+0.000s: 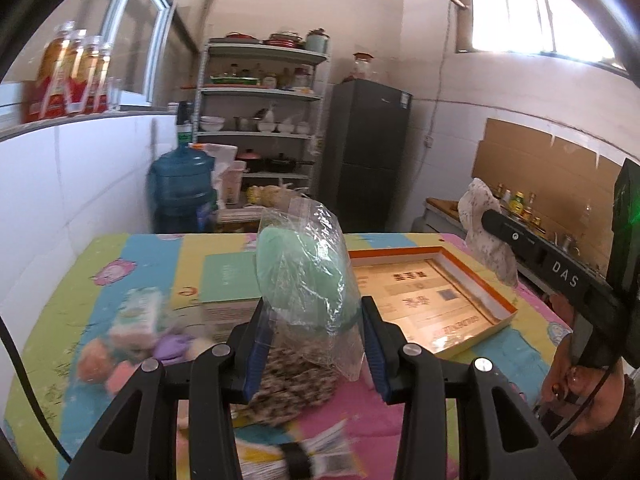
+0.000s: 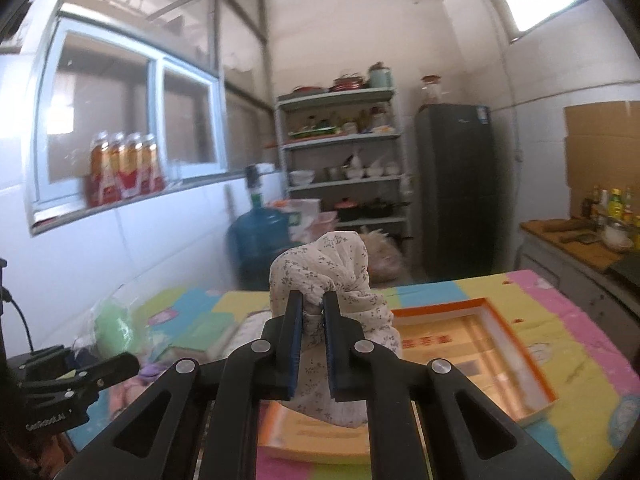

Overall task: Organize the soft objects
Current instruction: 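Carry the green ball with the left gripper while the right gripper carries the fabric ring to the orange-rimmed box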

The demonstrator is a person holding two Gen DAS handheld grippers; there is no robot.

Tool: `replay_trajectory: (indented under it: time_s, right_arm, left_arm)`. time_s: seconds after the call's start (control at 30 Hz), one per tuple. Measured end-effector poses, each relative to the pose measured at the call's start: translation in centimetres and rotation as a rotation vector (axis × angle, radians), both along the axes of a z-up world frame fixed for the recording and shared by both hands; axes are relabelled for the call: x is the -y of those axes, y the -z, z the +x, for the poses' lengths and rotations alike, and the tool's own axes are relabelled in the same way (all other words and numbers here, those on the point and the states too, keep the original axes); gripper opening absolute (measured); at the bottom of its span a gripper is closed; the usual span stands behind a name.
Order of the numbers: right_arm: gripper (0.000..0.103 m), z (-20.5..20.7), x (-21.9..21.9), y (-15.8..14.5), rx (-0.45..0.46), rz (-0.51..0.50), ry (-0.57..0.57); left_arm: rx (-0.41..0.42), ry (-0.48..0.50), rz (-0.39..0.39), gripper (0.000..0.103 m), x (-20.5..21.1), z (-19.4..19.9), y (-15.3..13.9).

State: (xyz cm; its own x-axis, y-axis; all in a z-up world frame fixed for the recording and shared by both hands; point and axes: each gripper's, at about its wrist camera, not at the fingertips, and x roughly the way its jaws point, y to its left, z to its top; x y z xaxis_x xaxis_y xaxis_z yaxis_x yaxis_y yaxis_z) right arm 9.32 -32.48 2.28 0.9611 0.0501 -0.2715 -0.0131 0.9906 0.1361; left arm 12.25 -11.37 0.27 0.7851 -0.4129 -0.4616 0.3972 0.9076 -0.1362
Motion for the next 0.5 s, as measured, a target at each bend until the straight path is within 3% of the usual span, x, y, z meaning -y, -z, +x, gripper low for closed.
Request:
replay_trajectory:
  time_s: [0.5]
  right_arm:
    - [0.01,-0.7,9.7,0.6,0.0,-0.005,0.121]
  left_arm:
    - [-0.023,0.06,0.018,0.043,9.6,2.3,0.4]
